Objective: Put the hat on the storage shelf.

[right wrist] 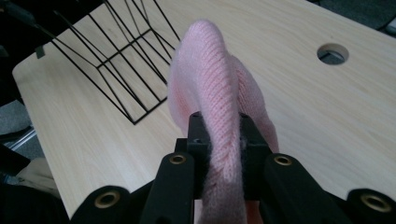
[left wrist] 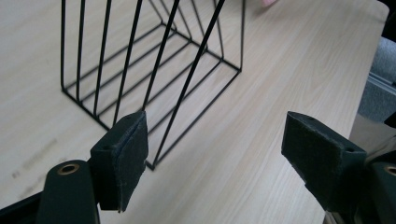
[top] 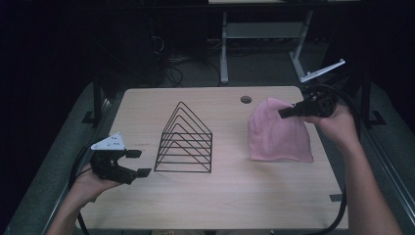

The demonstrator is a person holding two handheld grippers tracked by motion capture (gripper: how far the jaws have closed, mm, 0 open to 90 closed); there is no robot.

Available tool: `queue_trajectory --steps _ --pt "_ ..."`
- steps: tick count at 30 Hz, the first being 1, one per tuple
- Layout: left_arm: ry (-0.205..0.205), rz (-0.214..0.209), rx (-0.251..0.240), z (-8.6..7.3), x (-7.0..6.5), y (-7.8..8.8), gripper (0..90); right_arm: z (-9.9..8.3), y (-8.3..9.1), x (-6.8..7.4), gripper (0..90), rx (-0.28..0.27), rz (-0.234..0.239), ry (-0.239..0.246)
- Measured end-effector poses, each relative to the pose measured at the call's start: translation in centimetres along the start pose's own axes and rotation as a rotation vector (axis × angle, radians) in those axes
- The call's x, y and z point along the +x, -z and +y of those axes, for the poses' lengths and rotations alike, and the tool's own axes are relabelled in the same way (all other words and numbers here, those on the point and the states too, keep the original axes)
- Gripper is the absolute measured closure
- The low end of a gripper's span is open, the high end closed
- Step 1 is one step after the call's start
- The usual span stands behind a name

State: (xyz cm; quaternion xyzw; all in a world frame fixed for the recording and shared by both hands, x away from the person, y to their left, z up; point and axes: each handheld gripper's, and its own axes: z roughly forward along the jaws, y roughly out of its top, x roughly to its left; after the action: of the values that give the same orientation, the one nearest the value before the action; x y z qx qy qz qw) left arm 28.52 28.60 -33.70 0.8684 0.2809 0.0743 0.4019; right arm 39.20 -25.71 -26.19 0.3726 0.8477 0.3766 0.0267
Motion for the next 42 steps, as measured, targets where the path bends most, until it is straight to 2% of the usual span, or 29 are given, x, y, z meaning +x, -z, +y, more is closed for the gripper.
queue_trajectory --steps 4,5,6,8,9,10,12,14,16,17,28,36,42 --pt "-0.043 -0.021 -0.007 2.4 -0.4 0.6 23.1 1.2 0.4 1.3 78.8 -0.017 0.013 0.04" --pt "-0.043 -0.021 -0.007 2.4 -0.4 0.6 23.1 1.6 0.5 1.6 78.8 -0.02 0.018 0.054" --pt "-0.06 -0.026 -0.008 3.4 -0.6 0.8 23.1 1.9 0.6 1.9 78.7 -0.02 0.021 0.06" --pt "-0.069 -0.029 -0.009 3.9 -0.6 0.8 23.1 2.5 0.7 2.5 78.7 -0.024 0.029 0.08" --pt "-0.076 -0.034 -0.01 4.3 -0.7 0.9 23.1 2.5 0.7 2.5 78.7 -0.024 0.029 0.08" --pt "-0.088 -0.044 -0.009 5.1 -0.8 0.8 23.1 3.2 0.9 3.1 78.7 -0.029 0.035 0.097" --pt "-0.09 -0.049 -0.009 5.5 -0.8 0.8 23.1 3.5 1.0 3.4 78.7 -0.031 0.04 0.106" --pt "-0.095 -0.058 -0.007 6.2 -1.0 0.6 23.1 4.6 1.3 4.5 78.7 -0.037 0.054 0.138" --pt "-0.106 -0.064 -0.006 6.7 -1.0 0.5 23.2 4.9 1.4 4.7 78.7 -0.04 0.058 0.143" --pt "-0.106 -0.074 -0.016 7.1 -1.1 0.3 23.2 5.6 1.7 5.4 78.7 -0.046 0.067 0.156" --pt "-0.101 -0.081 -0.027 7.7 -1.2 -0.4 23.5 9.0 2.4 8.7 78.8 -0.068 0.105 0.238" --pt "-0.079 -0.091 -0.055 8.3 -0.6 0.1 23.5 11.7 1.9 11.1 78.7 -0.067 0.132 0.29" --pt "-0.077 -0.085 -0.06 8.9 -0.3 0.3 23.6 13.8 1.2 13.0 78.7 -0.063 0.16 0.331"
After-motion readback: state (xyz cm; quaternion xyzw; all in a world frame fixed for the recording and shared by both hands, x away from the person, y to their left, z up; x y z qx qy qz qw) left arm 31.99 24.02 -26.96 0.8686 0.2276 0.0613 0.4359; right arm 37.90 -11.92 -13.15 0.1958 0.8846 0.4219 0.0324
